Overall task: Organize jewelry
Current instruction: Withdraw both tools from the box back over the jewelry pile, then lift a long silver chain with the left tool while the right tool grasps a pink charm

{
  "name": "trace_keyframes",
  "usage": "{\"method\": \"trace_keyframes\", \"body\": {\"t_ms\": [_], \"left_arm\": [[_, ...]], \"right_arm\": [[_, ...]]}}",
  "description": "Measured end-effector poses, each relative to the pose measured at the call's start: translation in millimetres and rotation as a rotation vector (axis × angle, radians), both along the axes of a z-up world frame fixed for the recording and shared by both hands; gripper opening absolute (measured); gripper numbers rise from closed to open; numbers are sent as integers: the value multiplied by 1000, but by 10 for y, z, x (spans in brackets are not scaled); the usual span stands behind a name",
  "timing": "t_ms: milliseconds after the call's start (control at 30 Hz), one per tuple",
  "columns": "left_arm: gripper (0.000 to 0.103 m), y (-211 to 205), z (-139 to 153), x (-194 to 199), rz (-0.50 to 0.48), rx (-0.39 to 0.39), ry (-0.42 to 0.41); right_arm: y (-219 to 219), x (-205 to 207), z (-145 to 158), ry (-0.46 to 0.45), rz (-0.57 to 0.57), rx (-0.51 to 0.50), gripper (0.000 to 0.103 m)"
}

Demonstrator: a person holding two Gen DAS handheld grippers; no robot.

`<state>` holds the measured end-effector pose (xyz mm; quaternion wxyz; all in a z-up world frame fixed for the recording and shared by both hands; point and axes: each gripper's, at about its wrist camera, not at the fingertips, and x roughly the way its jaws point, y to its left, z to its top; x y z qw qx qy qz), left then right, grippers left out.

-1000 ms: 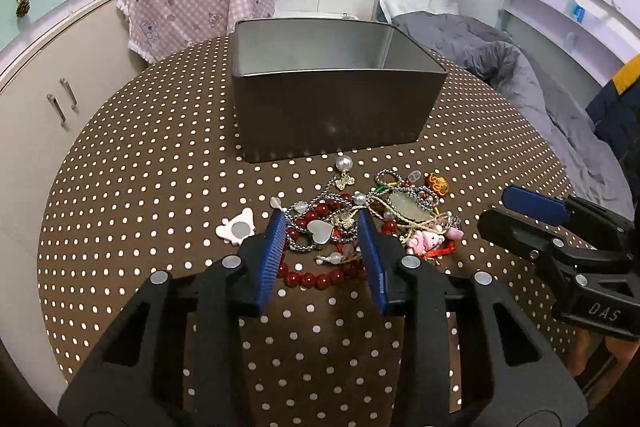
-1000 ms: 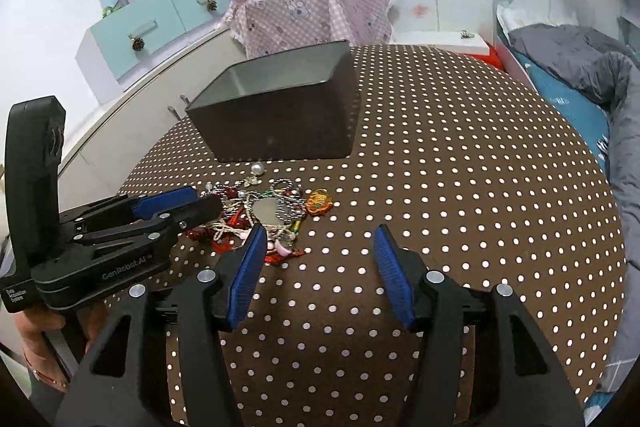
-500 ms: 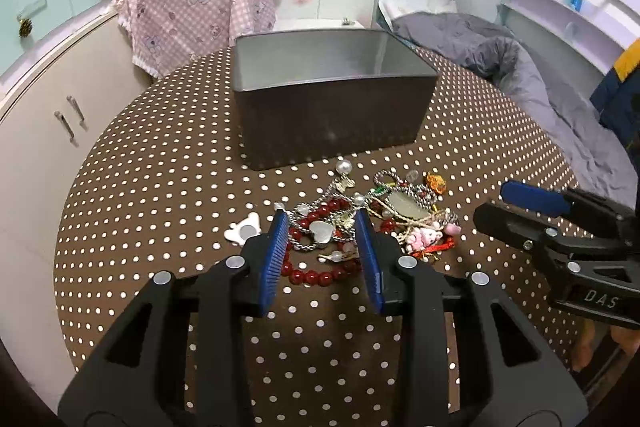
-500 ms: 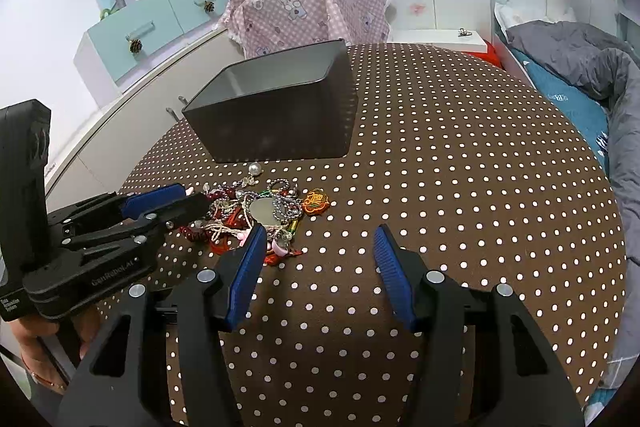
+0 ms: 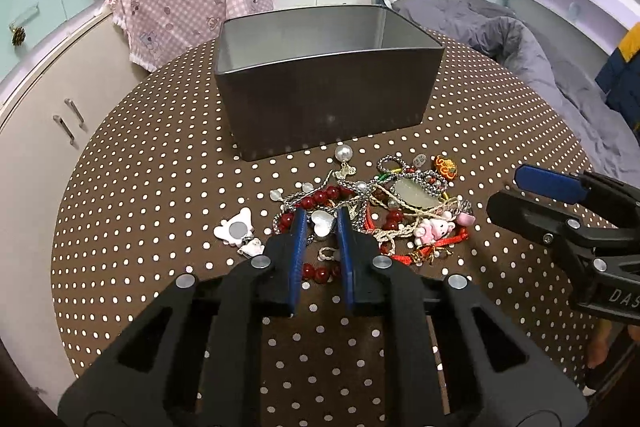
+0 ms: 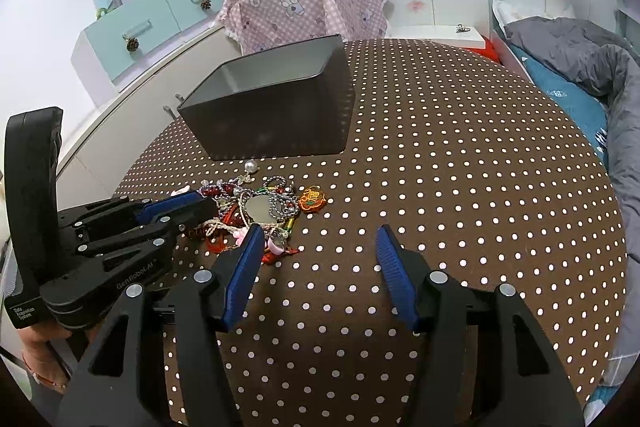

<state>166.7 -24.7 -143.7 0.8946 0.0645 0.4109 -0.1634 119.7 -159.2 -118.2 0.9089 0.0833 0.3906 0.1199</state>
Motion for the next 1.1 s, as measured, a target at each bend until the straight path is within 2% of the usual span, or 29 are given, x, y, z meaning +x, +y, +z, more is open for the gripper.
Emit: {"method": "trace_keyframes", "body": {"t_ms": [100, 233, 400, 567, 800, 1100], "left_arm": [[13, 108, 73, -14, 12, -81, -17], [13, 389, 329, -91, 62, -249, -72], [13, 740, 589, -216, 139, -319, -145], [13, 1009, 715, -312, 187, -345, -179], [13, 1229, 692, -383, 231, -369, -191], [13, 1485, 821, -516, 279, -393, -258]], "right_arm": [[-5, -22, 14, -15, -7, -2, 55], [7, -80, 55, -51, -13, -16, 55], [78, -141, 107, -93, -12, -50, 55], [255, -83, 113, -85, 30, -70, 55], [527, 28, 131, -77, 90, -110, 55], [929, 130, 135, -67, 201, -111, 55]]}}
